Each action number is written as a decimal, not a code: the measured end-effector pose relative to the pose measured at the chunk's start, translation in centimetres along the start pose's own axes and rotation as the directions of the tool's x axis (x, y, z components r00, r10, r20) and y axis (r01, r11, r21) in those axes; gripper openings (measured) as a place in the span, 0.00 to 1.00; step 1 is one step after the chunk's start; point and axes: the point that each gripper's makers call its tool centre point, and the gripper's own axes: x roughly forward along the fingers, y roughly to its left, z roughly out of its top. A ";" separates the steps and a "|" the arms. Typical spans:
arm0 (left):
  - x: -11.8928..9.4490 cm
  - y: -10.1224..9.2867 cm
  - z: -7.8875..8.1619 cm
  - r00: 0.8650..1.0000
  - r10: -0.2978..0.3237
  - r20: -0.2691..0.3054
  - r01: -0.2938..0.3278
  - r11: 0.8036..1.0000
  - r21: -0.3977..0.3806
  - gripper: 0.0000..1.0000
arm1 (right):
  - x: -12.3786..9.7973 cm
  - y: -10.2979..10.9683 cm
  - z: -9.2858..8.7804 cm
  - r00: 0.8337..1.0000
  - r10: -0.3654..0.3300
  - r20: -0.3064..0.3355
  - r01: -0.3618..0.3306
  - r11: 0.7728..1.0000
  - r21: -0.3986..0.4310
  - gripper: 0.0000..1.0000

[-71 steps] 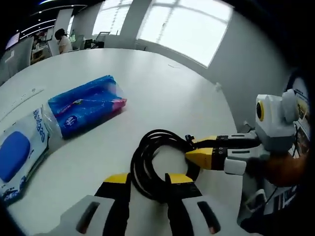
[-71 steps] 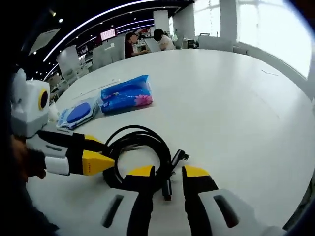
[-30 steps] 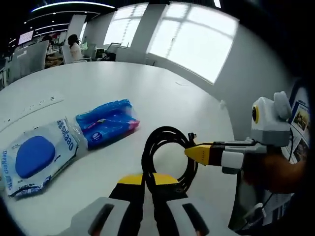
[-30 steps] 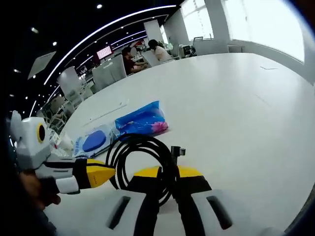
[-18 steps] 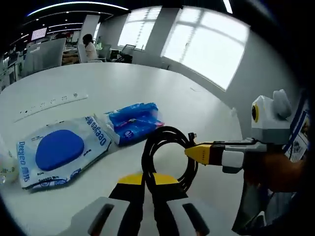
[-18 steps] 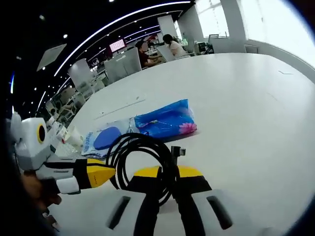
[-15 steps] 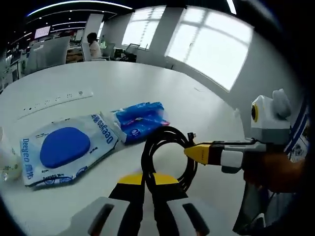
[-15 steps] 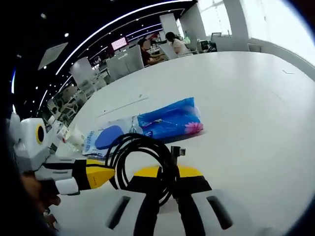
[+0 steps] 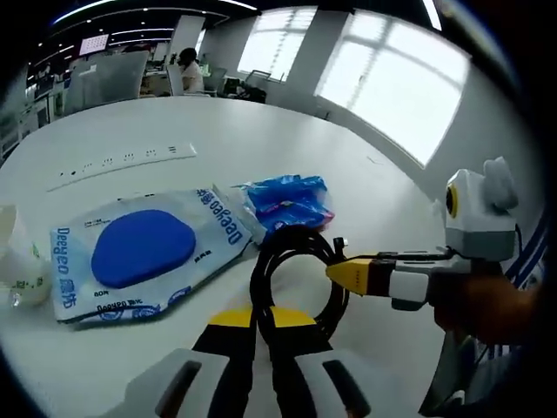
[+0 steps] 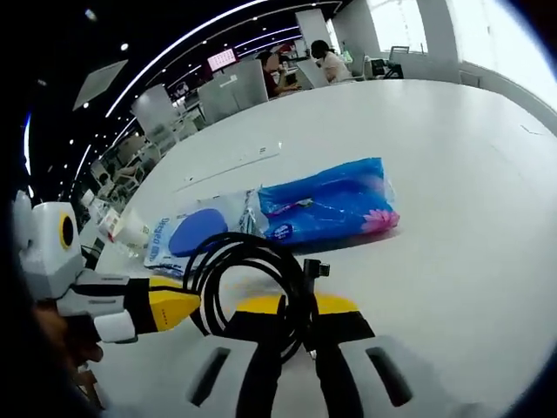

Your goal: Arrange the tabletop items into an orderly group along one side of the table until the central work area is clear of visible clutter.

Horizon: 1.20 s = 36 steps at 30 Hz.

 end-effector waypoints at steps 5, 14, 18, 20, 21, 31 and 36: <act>0.4 0.9 -0.5 1.000 0.012 -0.017 -0.012 1.000 -0.016 0.02 | 0.4 0.2 -0.4 1.000 0.012 -0.021 -0.013 0.999 -0.031 0.08; 0.9 1.0 -1.4 0.999 0.005 -0.043 -0.007 0.999 -0.039 0.02 | 1.3 -0.2 -1.1 0.999 0.012 -0.046 -0.015 0.997 -0.080 0.08; 1.0 1.0 -2.0 0.998 0.005 -0.067 -0.006 1.000 -0.026 0.03 | 1.2 -0.1 -1.6 0.999 0.013 -0.052 -0.019 0.991 -0.132 0.09; 0.8 0.9 -2.0 0.998 0.007 -0.067 -0.008 1.000 -0.013 0.04 | 1.4 -0.4 -1.5 0.999 0.013 -0.050 -0.020 0.988 -0.152 0.09; 0.9 0.9 -2.0 0.997 0.006 -0.071 -0.007 1.000 -0.005 0.04 | 1.5 -0.4 -1.6 0.999 0.013 -0.052 -0.020 0.988 -0.155 0.10; 1.0 1.0 -2.1 0.998 0.000 -0.068 0.004 0.999 0.051 0.11 | 1.5 -0.6 -1.5 0.999 0.028 -0.023 -0.033 0.964 -0.265 0.13; 0.6 0.9 -2.6 0.997 -0.013 -0.074 0.017 0.998 0.057 0.21 | 0.7 -0.5 -1.7 0.999 0.050 -0.001 -0.048 0.954 -0.296 0.17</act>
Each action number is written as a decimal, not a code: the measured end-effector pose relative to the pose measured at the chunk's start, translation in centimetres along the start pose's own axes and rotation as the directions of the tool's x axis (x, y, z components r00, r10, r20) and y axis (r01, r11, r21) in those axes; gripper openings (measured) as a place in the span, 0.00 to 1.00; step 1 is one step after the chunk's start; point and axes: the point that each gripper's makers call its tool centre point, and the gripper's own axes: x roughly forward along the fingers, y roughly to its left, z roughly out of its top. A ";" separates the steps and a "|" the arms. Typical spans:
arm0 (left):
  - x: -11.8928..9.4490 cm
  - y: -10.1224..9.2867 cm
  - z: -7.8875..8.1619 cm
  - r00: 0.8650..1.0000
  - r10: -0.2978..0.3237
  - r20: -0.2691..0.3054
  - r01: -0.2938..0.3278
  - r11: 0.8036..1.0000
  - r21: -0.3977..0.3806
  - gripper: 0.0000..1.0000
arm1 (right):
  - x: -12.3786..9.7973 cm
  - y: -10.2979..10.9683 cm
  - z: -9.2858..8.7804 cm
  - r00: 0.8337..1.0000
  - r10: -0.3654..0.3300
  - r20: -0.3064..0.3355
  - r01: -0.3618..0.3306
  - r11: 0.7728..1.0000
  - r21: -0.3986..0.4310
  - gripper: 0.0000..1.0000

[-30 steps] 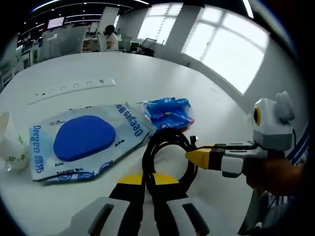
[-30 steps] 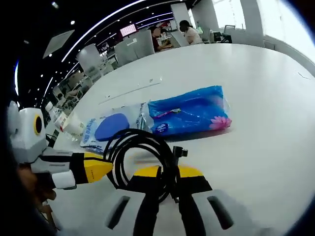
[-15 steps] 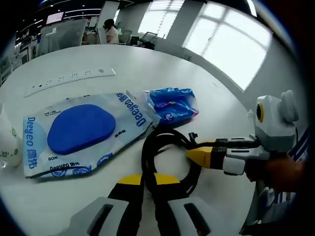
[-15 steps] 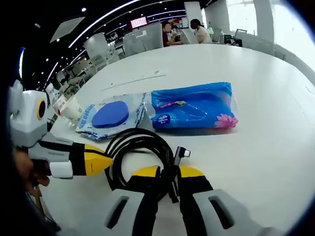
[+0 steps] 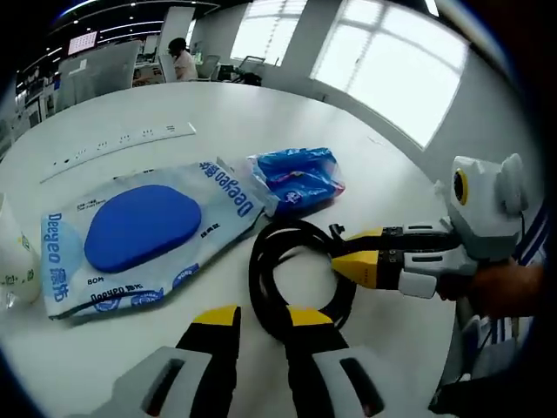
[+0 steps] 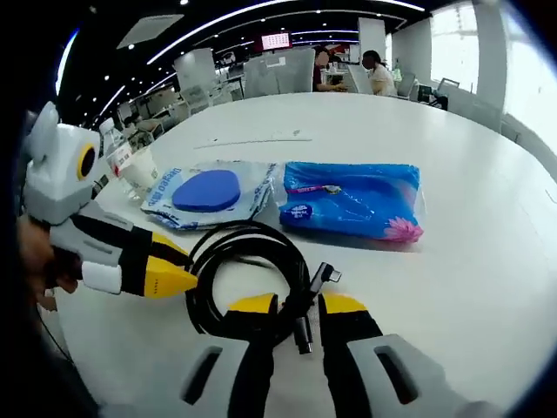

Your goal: Arrange the tabletop items into an orderly group along one side of the table until the central work area is clear of visible clutter.

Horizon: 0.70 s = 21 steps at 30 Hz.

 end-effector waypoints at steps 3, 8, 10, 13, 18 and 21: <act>-0.6 0.1 -0.2 1.000 0.003 0.018 -0.003 1.000 0.014 0.22 | -0.6 0.2 0.2 1.000 0.013 0.027 -0.013 1.000 -0.007 0.22; -2.1 -0.2 0.1 0.998 0.000 0.064 -0.002 0.999 0.033 0.27 | -1.8 0.9 1.0 0.998 0.031 0.059 -0.029 0.999 -0.032 0.28; -2.8 -0.3 0.1 0.997 0.000 0.074 -0.003 0.999 0.042 0.28 | -2.0 1.0 1.2 0.997 0.037 0.074 -0.034 0.999 -0.038 0.29; -3.4 0.3 -0.2 0.996 0.006 0.094 -0.010 0.999 0.044 0.30 | -2.4 1.4 1.4 0.995 0.046 0.091 -0.042 0.998 -0.050 0.32; -5.5 1.2 -0.5 0.992 0.020 0.128 -0.024 0.999 0.035 0.34 | -3.1 1.9 1.7 0.991 0.062 0.117 -0.054 0.996 -0.069 0.36; -7.0 1.8 -1.0 0.989 0.035 0.145 -0.041 0.999 0.036 0.36 | -3.6 2.3 2.0 0.988 0.071 0.134 -0.063 0.996 -0.069 0.39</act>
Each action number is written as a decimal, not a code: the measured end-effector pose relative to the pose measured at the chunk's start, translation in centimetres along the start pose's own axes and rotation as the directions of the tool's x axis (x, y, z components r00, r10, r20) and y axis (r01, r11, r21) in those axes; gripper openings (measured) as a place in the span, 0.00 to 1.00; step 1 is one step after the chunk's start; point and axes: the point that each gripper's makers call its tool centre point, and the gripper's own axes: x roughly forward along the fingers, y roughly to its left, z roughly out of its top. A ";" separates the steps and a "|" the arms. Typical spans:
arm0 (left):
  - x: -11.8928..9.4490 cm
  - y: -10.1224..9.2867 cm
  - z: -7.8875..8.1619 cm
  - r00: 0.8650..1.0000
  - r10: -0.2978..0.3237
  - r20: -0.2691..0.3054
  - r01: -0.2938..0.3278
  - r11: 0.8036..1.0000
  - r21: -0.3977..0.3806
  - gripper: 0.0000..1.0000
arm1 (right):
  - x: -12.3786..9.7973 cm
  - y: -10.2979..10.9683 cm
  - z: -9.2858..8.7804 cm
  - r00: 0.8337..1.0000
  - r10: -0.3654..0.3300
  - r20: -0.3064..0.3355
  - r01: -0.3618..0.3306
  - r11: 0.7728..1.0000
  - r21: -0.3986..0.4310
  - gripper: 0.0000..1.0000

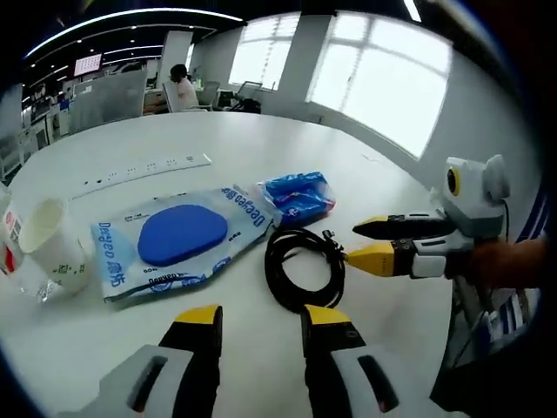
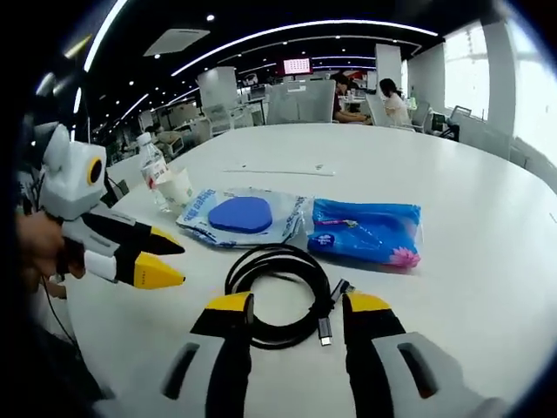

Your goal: Arrange the tabletop items into an orderly group along one side of the table until the central work area is clear of visible clutter.

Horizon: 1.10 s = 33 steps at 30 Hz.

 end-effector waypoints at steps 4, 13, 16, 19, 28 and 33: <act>-0.9 0.8 -1.1 1.000 0.011 -0.004 -0.012 1.000 -0.008 0.41 | -0.7 0.6 0.4 1.000 0.015 0.013 -0.014 1.000 -0.022 0.43; -4.9 3.1 -2.8 0.999 0.044 0.017 -0.044 0.999 -0.019 0.52 | -2.4 0.9 0.4 0.999 0.040 0.019 -0.039 0.999 -0.035 0.54; -6.8 4.2 -3.3 0.997 0.071 0.024 -0.070 0.997 -0.024 0.55 | -3.3 0.8 0.5 0.999 0.045 0.029 -0.044 0.999 -0.032 0.58; -8.3 5.2 -3.8 0.995 0.091 0.031 -0.089 0.995 -0.044 0.61 | -4.0 0.8 0.6 0.998 0.048 0.033 -0.046 0.998 -0.053 0.62; -13.4 6.9 -4.1 0.989 0.105 0.102 -0.100 0.994 -0.053 0.71 | -6.4 0.7 0.8 0.997 0.070 0.043 -0.067 0.996 -0.052 0.75; -15.3 7.2 -3.8 0.984 0.123 0.131 -0.115 0.991 -0.065 0.77 | -7.2 0.4 1.0 0.995 0.081 0.057 -0.078 0.996 -0.051 0.83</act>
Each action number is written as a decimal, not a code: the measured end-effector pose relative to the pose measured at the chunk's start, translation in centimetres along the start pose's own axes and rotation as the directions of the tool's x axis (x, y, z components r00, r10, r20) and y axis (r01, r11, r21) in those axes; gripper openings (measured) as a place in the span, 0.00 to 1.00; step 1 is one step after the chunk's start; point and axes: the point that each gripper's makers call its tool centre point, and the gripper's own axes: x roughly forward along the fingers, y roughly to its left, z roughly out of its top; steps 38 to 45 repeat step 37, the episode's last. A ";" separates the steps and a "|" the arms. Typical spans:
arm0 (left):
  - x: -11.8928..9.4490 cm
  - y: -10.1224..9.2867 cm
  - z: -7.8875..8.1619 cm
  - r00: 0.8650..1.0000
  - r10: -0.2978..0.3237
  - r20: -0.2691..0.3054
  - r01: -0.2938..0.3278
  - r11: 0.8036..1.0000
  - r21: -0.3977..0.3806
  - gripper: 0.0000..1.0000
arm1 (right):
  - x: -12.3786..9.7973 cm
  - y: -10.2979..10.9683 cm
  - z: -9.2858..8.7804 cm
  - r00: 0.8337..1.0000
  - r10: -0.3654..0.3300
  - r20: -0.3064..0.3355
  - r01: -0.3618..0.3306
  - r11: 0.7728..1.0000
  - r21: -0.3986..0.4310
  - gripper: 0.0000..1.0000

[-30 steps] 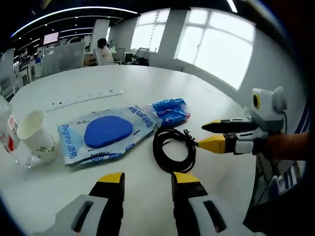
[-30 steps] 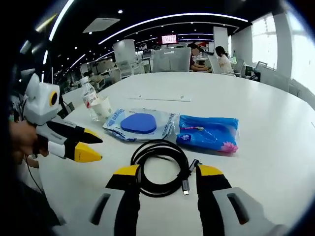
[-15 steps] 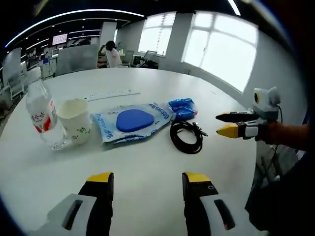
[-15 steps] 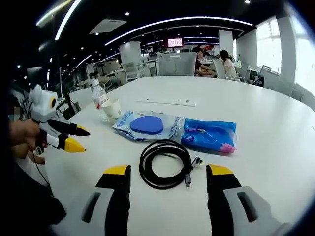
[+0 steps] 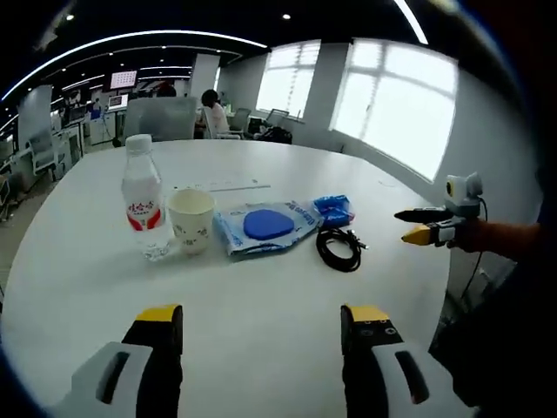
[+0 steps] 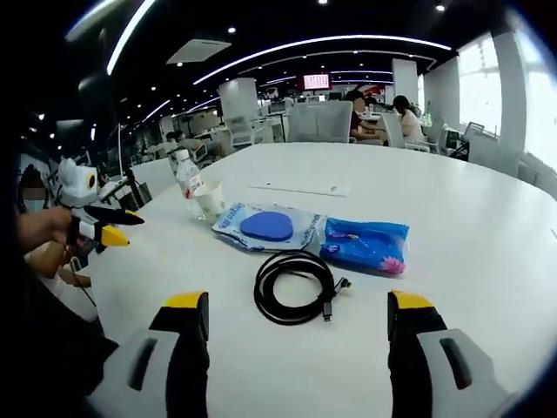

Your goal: Arrange the tabletop items into an orderly group along one side of the table until the central work area is clear of visible clutter.

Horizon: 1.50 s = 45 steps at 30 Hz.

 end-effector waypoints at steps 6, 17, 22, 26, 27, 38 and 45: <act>-1.9 0.0 0.9 1.000 0.013 0.026 -0.013 1.000 0.006 0.85 | -1.7 0.1 0.0 1.000 0.003 0.011 -0.003 1.000 -0.009 0.89; -3.4 -0.4 1.0 0.999 0.018 0.043 -0.018 1.000 -0.004 1.00 | -3.5 0.9 -0.7 1.000 0.019 0.015 -0.019 1.000 -0.024 1.00; -3.9 -0.9 1.2 0.999 0.016 0.045 -0.017 1.000 0.014 1.00 | -3.8 1.6 -0.9 0.999 0.049 -0.001 -0.049 0.997 -0.052 1.00; -4.3 -1.1 1.5 0.999 0.014 0.043 -0.015 1.000 0.019 1.00 | -3.8 1.8 -0.9 0.998 0.056 -0.015 -0.057 0.996 -0.070 1.00; -4.3 -1.2 1.4 0.999 0.015 0.041 -0.015 1.000 0.022 1.00 | -3.8 1.7 -0.9 0.998 0.056 -0.014 -0.057 0.996 -0.070 1.00; -4.7 -1.6 1.9 0.998 0.000 0.065 -0.002 1.000 0.027 1.00 | -3.8 1.9 -0.6 0.998 0.067 -0.010 -0.068 0.995 -0.068 1.00; -4.7 -1.6 1.9 0.998 0.000 0.065 -0.002 1.000 0.027 1.00 | -3.8 1.9 -0.6 0.998 0.067 -0.010 -0.068 0.995 -0.068 1.00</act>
